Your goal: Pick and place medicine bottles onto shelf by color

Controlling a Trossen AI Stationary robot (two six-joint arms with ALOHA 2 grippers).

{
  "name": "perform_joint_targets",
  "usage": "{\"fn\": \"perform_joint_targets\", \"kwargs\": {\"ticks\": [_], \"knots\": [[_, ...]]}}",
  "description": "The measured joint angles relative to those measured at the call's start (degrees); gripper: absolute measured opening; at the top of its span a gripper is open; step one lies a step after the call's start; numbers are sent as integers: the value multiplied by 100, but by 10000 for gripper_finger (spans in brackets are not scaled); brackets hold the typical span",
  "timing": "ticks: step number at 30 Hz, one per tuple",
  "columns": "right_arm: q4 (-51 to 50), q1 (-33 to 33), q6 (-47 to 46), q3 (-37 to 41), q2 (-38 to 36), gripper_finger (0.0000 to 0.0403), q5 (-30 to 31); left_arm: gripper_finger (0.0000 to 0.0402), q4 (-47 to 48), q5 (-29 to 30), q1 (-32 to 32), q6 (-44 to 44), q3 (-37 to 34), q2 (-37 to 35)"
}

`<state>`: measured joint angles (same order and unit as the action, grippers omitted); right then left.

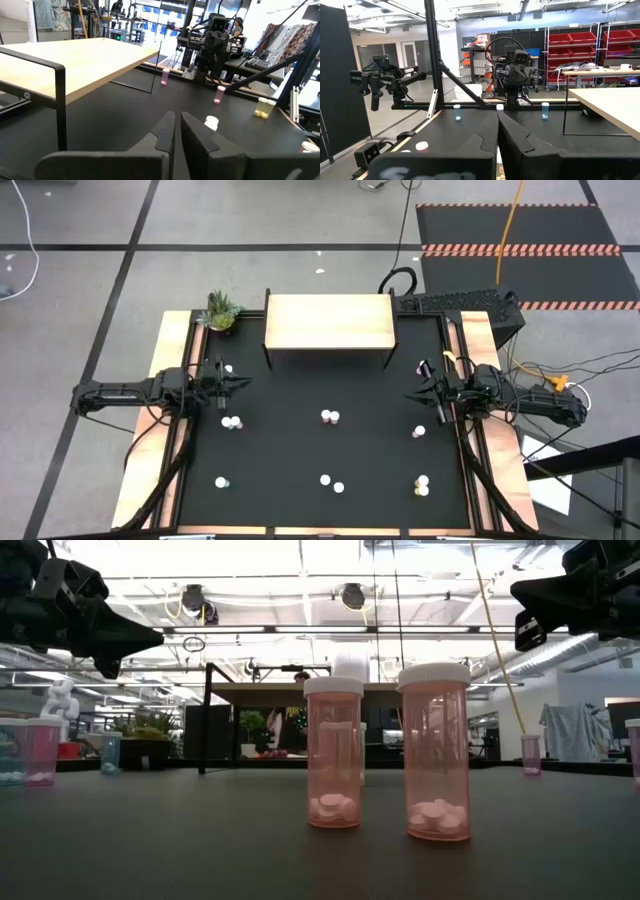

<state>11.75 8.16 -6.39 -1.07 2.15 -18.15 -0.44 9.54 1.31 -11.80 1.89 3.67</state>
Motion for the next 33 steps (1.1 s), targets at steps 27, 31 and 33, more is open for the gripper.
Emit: {"fn": "perform_joint_targets", "kwargs": {"ticks": [27,31,33], "knots": [[1848,0,-4447,1,54,1,3263,31,-83,4,1,-39,-1,1],[2221,-1,-5227,-38,505,1,3468,31,-554,159,3,-662,-2,-1],[2407,1,-5418,-202,879,1,3502,31,-621,151,3,-1006,-2,1]]}}
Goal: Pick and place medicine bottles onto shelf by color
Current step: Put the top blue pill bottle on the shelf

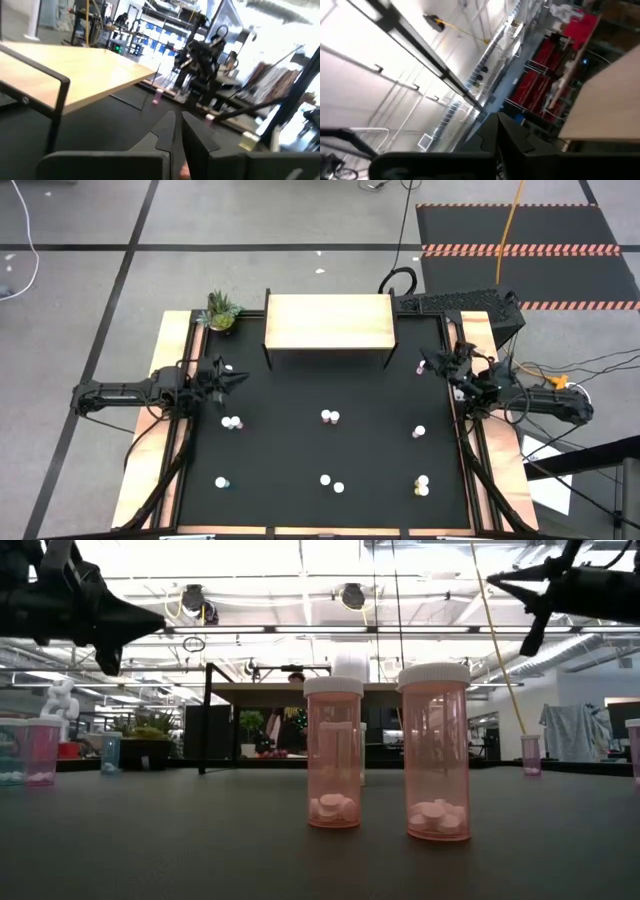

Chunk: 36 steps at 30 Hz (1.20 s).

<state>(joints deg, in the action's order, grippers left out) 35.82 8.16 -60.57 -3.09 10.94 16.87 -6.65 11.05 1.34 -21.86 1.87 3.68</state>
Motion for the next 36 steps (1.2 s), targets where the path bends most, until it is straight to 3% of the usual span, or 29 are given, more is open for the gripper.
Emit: {"fn": "perform_joint_targets", "kwargs": {"ticks": [7,14,18,22,28,31,36], "knots": [[405,0,1154,-974,1821,1,140,31,-207,19,0,-342,0,11],[3312,-1,2240,-1389,3558,7,96,31,-528,150,2,-539,45,174],[3710,66,2525,-1509,3838,24,89,31,222,151,2,-891,563,633],[3087,154,2501,-1585,3781,56,-60,31,2115,240,6,-1015,1735,1265],[1133,303,2486,-2029,3702,123,-404,32,5338,853,7,-1326,3644,2332],[45,373,2806,-2422,3732,153,-659,47,6266,1089,17,-1499,4137,2854],[-893,385,3296,-3062,3807,180,-661,117,6867,1339,470,-2192,4277,3729]]}}
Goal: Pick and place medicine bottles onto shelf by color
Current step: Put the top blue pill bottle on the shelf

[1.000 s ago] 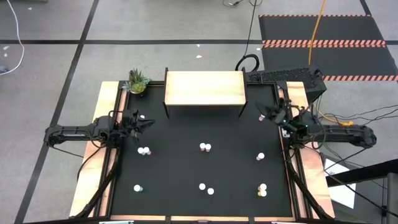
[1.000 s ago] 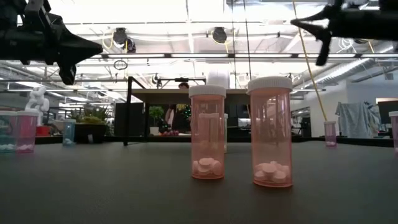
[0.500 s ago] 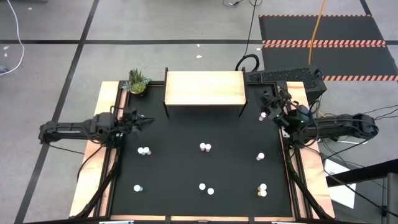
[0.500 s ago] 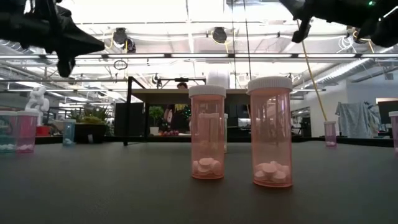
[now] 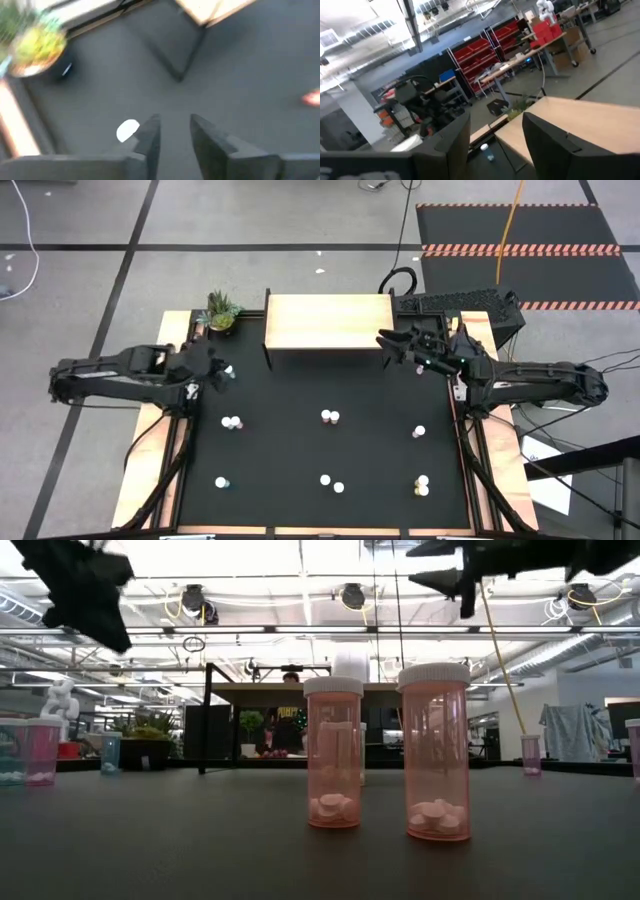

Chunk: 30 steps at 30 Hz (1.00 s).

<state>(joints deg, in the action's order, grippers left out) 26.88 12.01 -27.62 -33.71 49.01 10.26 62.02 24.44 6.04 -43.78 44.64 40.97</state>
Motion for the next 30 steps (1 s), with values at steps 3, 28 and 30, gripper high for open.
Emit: {"fn": "perform_joint_targets", "kwargs": {"ticks": [3,28,30], "knots": [[-97,0,181,-243,-8,183,1,161,109,-304,484,-61,0,591],[-751,-9,122,-717,-10,181,-4,234,-127,-1716,3083,1739,-2,2839],[-753,-9,125,-717,-8,180,-4,234,-262,-1739,3084,1839,-2,2884]]}}
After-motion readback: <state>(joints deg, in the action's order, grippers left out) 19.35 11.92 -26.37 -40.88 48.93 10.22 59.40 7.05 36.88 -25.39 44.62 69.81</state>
